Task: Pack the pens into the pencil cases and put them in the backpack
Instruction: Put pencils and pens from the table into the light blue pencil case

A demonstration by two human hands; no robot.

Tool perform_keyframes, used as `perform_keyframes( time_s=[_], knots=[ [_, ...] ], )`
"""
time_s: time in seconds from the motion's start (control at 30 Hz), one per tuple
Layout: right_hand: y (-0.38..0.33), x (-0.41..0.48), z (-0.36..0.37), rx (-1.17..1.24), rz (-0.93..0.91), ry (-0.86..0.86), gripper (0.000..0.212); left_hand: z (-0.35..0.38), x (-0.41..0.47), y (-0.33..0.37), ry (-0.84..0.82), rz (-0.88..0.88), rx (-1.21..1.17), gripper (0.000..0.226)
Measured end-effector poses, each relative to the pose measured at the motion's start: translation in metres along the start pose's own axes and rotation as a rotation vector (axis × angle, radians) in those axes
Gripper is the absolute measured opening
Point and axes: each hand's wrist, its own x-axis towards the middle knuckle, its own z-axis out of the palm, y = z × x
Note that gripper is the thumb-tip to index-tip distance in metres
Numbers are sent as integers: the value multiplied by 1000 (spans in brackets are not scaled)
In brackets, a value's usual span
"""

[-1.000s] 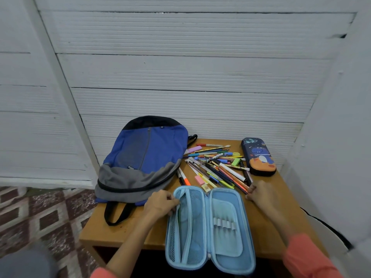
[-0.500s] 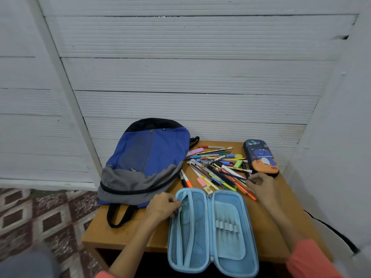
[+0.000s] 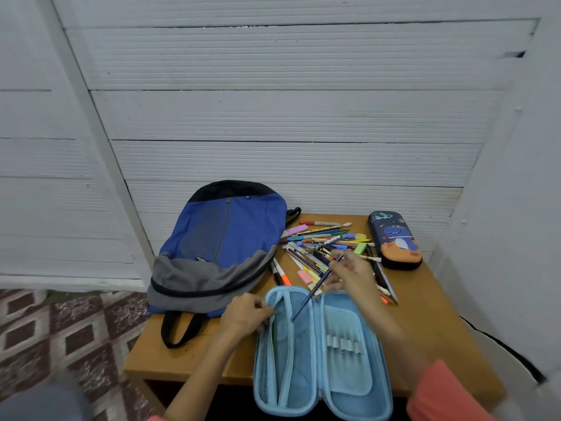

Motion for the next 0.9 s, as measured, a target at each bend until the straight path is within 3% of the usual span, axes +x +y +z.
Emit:
perform_keyframes(
  time_s=[0.13, 0.23, 0.37, 0.6, 0.9],
  knots=[
    [29, -7, 27, -68, 250, -207, 37, 1, -1, -2, 4, -3, 12, 18],
    [36, -18, 45, -117, 336, -315, 32, 1, -1, -1, 6, 1, 23, 18],
    [43, -26, 60, -217, 321, -364, 51, 1, -1, 0, 7, 2, 38, 18],
    [51, -37, 76, -398, 305, -336, 28, 0, -3, 1, 16, 13, 44, 18],
    [55, -43, 74, -427, 353, -435, 39, 2, -2, -1, 31, 8, 44, 20]
  ],
)
